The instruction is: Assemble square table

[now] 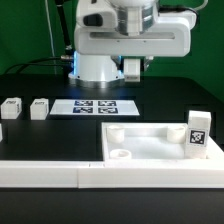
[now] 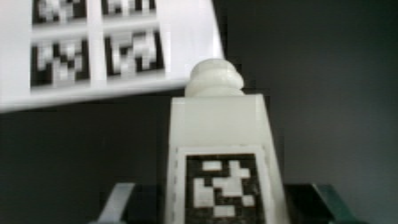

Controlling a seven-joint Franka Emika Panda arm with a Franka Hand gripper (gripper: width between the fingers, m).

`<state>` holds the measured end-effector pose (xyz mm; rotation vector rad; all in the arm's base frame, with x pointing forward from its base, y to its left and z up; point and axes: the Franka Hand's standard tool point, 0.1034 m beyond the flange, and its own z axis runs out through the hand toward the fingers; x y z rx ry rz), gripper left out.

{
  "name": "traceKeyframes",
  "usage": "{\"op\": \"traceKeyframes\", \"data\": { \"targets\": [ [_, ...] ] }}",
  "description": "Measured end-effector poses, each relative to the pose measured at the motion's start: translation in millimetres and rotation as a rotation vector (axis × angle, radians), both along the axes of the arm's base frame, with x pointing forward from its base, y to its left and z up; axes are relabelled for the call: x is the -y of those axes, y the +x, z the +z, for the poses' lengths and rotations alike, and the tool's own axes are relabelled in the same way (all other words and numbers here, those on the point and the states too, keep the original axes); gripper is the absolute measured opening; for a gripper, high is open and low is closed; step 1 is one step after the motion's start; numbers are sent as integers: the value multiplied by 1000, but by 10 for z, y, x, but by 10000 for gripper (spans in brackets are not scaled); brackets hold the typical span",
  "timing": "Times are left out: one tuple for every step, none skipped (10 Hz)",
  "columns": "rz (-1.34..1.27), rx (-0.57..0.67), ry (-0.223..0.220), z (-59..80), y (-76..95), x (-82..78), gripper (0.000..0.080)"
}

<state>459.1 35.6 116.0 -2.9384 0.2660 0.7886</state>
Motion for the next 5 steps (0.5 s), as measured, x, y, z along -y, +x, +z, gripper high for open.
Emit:
{"op": "traceKeyframes", "data": {
  "targets": [
    [-8,61,-9,31,184,42,288],
    [-19,217,-36,29,538,122,288],
    [-19,286,-48,17,691,214,288],
    [-20,480,-81,141,1041,353,288],
    [0,612,-107,367,1175,320,288]
  ]
}}
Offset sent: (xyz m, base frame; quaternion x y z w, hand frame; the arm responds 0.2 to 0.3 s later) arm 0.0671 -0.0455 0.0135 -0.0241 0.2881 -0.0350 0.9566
